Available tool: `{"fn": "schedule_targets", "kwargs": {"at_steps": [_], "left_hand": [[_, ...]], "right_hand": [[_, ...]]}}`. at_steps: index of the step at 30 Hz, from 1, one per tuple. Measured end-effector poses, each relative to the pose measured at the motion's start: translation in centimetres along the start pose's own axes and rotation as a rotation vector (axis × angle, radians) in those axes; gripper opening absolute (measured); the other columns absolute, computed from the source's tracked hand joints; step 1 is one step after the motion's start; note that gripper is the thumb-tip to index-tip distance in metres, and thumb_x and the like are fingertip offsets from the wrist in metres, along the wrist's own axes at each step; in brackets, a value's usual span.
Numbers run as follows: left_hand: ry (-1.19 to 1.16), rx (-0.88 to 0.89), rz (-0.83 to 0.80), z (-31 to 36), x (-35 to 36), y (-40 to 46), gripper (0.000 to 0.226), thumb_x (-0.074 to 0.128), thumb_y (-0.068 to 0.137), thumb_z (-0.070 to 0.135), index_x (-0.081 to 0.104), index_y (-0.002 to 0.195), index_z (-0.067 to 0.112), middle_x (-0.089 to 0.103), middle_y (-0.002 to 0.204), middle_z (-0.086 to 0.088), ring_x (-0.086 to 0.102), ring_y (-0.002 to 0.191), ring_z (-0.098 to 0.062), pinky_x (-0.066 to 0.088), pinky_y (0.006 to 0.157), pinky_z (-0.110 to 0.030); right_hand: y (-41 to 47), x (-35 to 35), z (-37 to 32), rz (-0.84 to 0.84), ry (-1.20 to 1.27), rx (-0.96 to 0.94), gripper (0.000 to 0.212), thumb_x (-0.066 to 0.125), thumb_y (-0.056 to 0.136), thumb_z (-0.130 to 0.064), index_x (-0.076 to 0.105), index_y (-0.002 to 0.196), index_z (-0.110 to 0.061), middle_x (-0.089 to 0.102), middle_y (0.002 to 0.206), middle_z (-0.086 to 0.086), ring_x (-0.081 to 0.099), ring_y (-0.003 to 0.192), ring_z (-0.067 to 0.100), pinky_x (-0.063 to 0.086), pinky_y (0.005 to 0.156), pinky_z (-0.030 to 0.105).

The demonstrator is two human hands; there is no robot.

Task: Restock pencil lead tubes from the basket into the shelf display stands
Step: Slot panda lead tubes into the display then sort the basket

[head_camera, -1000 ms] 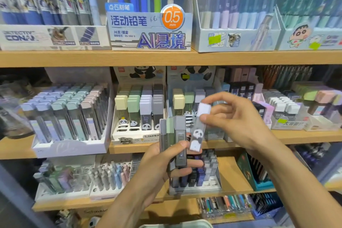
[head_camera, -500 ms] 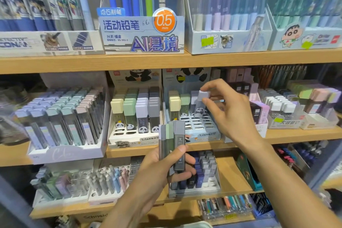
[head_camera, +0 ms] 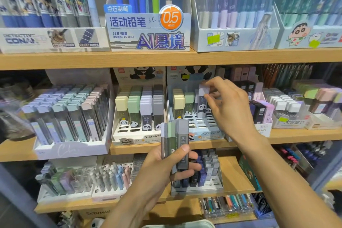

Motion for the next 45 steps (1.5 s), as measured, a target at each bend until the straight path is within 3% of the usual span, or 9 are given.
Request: {"fn": "schedule_targets", "kwargs": {"at_steps": [4,12,18,21,25,28,35,40,45], "left_hand": [[-0.004,-0.011,0.014,-0.3,-0.3,0.2,0.026,0.071,0.094,0.022,0.072,0.117,0.011,0.077,0.097,-0.013,0.078,0.089,-0.033,0.062,0.065,-0.027],[0.001,0.004,-0.017,-0.4,-0.1,0.4,0.022,0.070,0.094,0.019,0.072,0.113,0.007,0.077,0.094,-0.016,0.074,0.082,-0.024,0.060,0.066,-0.025],[-0.007,0.012,-0.012,-0.4,-0.2,0.5,0.023,0.070,0.094,0.018,0.072,0.115,0.008,0.077,0.094,-0.016,0.074,0.080,-0.024,0.060,0.066,-0.026],[0.010,0.016,0.005,-0.4,-0.4,0.6,0.024,0.072,0.093,0.020,0.073,0.114,0.009,0.076,0.093,-0.014,0.072,0.076,-0.022,0.059,0.061,-0.025],[0.012,0.027,0.002,-0.1,-0.2,0.5,0.021,0.071,0.094,0.022,0.071,0.107,0.006,0.074,0.087,-0.012,0.067,0.066,-0.018,0.054,0.052,-0.022],[0.032,0.042,0.004,0.2,-0.1,0.3,0.020,0.070,0.095,0.023,0.071,0.108,0.007,0.074,0.085,-0.012,0.066,0.064,-0.020,0.054,0.051,-0.024],[0.132,0.110,0.070,0.4,-0.4,0.4,0.024,0.076,0.089,0.018,0.069,0.111,0.012,0.073,0.081,-0.003,0.070,0.065,-0.023,0.058,0.055,-0.029],[0.073,0.090,0.030,0.8,-0.5,0.0,0.023,0.070,0.095,0.024,0.074,0.104,0.003,0.073,0.085,-0.011,0.062,0.057,-0.018,0.047,0.045,-0.021],[-0.060,0.015,-0.038,0.4,0.1,-0.1,0.035,0.065,0.096,0.027,0.071,0.118,0.001,0.078,0.108,-0.016,0.077,0.078,-0.023,0.054,0.046,-0.018]], "right_hand": [[0.4,-0.2,0.6,0.010,0.098,0.083,0.024,0.073,0.091,-0.007,0.064,0.110,-0.019,0.065,0.093,-0.001,0.063,0.079,0.003,0.050,0.067,0.007],[-0.1,0.7,0.2,-0.063,-0.101,-0.053,0.027,0.077,0.086,-0.003,0.072,0.110,-0.016,0.063,0.095,-0.001,0.063,0.080,0.016,0.056,0.071,0.039],[-0.8,0.1,-0.8,-0.067,-0.148,-0.042,0.030,0.074,0.090,-0.008,0.074,0.120,-0.013,0.060,0.107,0.000,0.060,0.082,0.011,0.053,0.076,0.027],[-1.1,-1.1,-2.2,-0.073,0.119,0.143,0.017,0.076,0.089,-0.021,0.073,0.106,-0.022,0.068,0.094,-0.011,0.063,0.078,0.005,0.051,0.070,0.016],[-3.6,1.4,-2.6,-0.398,0.398,0.519,0.029,0.084,0.082,-0.037,0.064,0.101,-0.026,0.074,0.082,-0.008,0.071,0.070,0.013,0.060,0.071,0.036],[-5.1,2.3,-2.3,-0.416,0.527,0.684,0.031,0.086,0.080,-0.021,0.063,0.101,-0.021,0.071,0.070,-0.002,0.072,0.063,0.017,0.061,0.073,0.043],[-5.9,1.8,-1.2,-0.270,0.309,0.751,0.032,0.092,0.070,-0.027,0.066,0.088,-0.028,0.072,0.069,-0.003,0.074,0.065,0.013,0.061,0.076,0.043],[-5.9,2.3,-1.8,-0.350,0.801,0.877,0.026,0.079,0.085,0.000,0.070,0.106,-0.013,0.075,0.101,0.013,0.077,0.084,0.025,0.062,0.084,0.033],[-4.8,1.0,-1.7,-0.432,0.848,0.742,0.029,0.080,0.082,0.000,0.074,0.107,-0.014,0.072,0.089,0.014,0.071,0.079,0.024,0.060,0.078,0.031]]}}
Point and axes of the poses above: each hand's wrist, its own y-axis towards the middle knuckle, its own x-axis out of the palm, z = x × y, the point moved 7 cm from there along y, towards the middle knuckle
